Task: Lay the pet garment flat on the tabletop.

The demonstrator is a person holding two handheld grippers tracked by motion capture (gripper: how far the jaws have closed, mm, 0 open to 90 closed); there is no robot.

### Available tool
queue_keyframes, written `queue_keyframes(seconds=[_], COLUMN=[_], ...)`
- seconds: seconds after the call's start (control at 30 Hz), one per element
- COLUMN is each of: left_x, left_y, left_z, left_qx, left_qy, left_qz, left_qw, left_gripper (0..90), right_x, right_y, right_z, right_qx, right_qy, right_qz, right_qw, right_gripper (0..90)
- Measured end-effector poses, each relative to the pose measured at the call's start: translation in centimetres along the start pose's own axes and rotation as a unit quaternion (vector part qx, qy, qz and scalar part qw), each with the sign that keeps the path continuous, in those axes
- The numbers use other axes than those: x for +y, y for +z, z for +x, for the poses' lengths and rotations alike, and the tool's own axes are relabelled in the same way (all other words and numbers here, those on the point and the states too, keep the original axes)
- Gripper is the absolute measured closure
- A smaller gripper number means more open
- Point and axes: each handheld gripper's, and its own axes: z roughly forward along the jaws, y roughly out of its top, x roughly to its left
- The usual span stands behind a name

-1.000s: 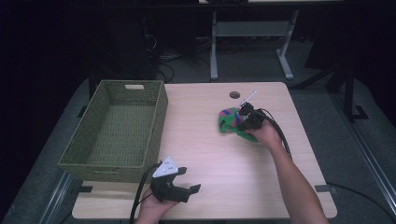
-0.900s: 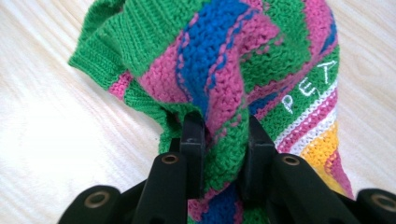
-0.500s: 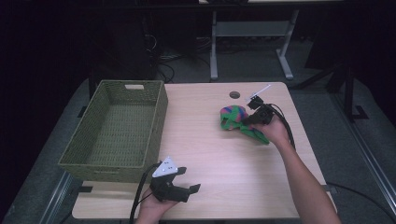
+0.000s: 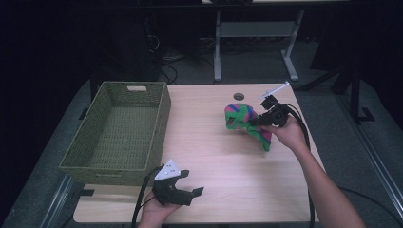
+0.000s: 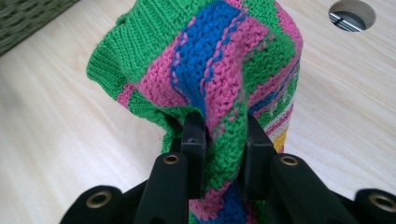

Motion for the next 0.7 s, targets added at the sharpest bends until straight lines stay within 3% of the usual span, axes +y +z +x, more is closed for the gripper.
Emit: queue_keyframes(seconds=[0.37, 0.7], left_x=[0.0, 0.0], left_y=[-0.1, -0.3], left_z=[0.0, 0.1], left_qx=[0.002, 0.005], left_qy=[-0.005, -0.008], left_qz=[-0.003, -0.006], left_qw=[1.0000, 0.9999], left_gripper=[16.4, 16.4], right_x=[-1.8, -4.4], right_y=[-2.1, -1.8], right_z=[3.0, 4.9], right_qx=[0.025, 0.052], right_qy=[-0.021, -0.020], right_qz=[-0.016, -0.011], right_qw=[0.9994, 0.9984], right_gripper=[74.8, 74.8])
